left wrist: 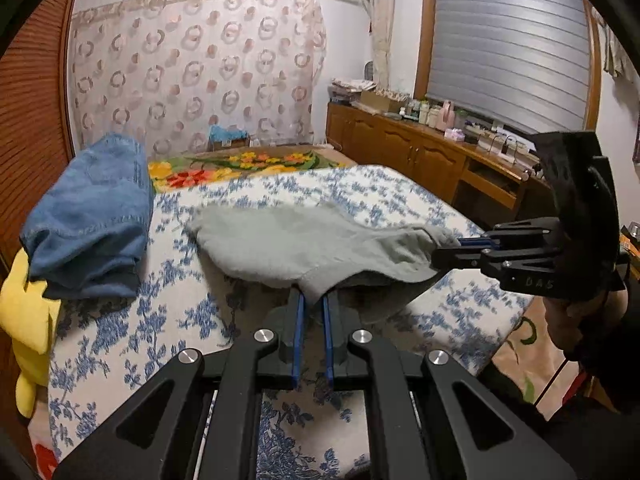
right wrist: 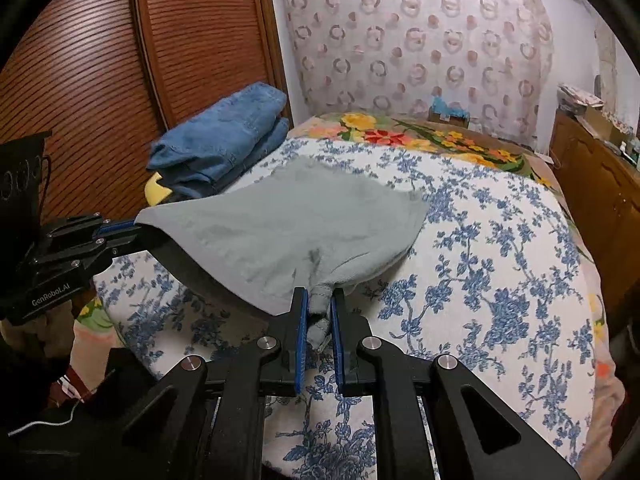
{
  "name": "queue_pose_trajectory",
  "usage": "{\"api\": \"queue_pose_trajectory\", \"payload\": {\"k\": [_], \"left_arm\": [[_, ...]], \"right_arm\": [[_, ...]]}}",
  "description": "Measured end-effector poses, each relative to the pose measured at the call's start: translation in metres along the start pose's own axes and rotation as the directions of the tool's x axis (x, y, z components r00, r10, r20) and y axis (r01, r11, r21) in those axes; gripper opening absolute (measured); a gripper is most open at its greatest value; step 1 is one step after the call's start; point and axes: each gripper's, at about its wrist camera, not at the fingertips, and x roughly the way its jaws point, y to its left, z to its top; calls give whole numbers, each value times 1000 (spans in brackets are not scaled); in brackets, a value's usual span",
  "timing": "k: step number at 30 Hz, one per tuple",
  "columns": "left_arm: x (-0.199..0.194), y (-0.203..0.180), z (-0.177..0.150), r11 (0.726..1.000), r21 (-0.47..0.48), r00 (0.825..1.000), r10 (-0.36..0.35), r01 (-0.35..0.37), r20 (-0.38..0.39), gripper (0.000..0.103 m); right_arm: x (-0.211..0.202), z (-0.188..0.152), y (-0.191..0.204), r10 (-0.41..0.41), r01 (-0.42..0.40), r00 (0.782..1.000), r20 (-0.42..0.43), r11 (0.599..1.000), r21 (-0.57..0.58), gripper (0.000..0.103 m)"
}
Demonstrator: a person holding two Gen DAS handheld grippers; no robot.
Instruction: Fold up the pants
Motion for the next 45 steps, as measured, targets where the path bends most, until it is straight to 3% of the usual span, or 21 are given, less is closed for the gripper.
{"api": "queue_pose_trajectory", "payload": {"k": [23,33,45], "left_arm": [[-44,-18,30,998,55,995,-14,9,99,9],[-14,-2,14,1000,10,1000,-5,5,21,9],[23,20,19,1000,-13,1000,25,-25,0,9]], "right_arm": [[-62,3,4,20,-16,992,126,999,-36,11],[-22,6,-7,17,-16,998,68,1000,-10,11],[27,25,-19,19,-20,998,61,1000,11,11]]}}
